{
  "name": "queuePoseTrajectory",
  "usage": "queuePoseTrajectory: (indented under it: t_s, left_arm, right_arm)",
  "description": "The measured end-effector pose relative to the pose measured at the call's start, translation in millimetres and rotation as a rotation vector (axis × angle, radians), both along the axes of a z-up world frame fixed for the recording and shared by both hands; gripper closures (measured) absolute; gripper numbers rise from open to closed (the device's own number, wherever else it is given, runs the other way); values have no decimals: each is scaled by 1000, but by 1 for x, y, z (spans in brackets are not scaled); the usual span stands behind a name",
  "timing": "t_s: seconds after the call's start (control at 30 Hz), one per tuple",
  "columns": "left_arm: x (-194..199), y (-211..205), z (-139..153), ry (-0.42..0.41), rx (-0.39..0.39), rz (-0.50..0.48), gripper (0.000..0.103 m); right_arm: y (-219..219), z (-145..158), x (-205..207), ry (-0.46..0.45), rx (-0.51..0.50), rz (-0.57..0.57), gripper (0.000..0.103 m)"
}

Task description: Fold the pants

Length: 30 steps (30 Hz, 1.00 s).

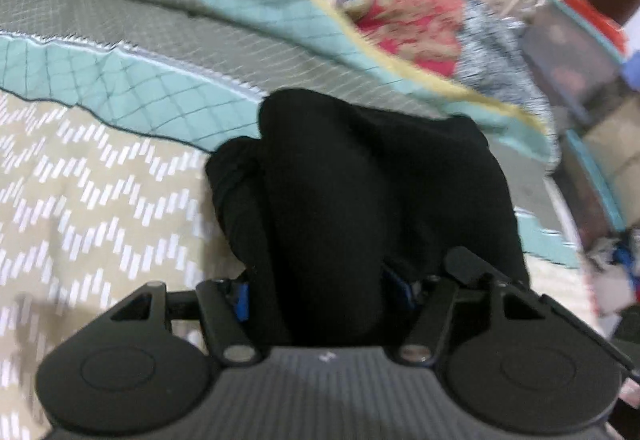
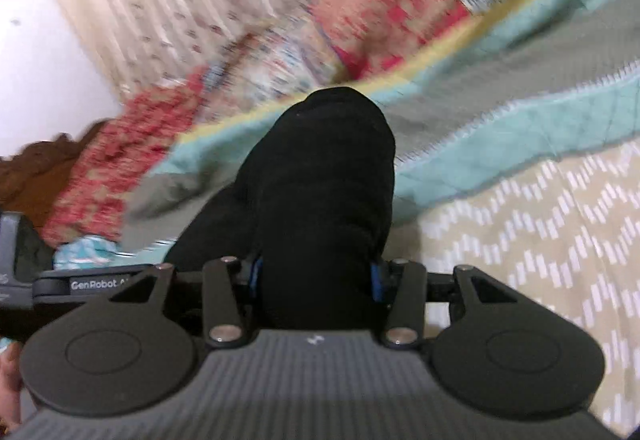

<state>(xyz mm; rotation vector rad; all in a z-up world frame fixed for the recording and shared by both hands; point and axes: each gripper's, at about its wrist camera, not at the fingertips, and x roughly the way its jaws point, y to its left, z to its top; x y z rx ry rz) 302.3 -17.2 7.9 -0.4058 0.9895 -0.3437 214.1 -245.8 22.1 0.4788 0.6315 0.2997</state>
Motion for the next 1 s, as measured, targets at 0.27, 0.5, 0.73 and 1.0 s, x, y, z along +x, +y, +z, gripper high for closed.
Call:
queuePoseTrajectory:
  t_s: [0.27,0.5,0.73,1.0]
  left_arm:
    - [-40,-5,21,-70,133,7,22]
    - [-142,5,54,-122,281,18,15]
    - [-243,16,78,-161,387,38,5]
    - [-313,21,95,-182,409,54,0]
  right_arm:
    - [-5,3,-30,44,-135,-179,23]
    - [1,30,-122,67,-183,-164,13]
    - [30,36,-203,96,-255,-136,9]
    - [43,47,-258,115,-216,-147,8]
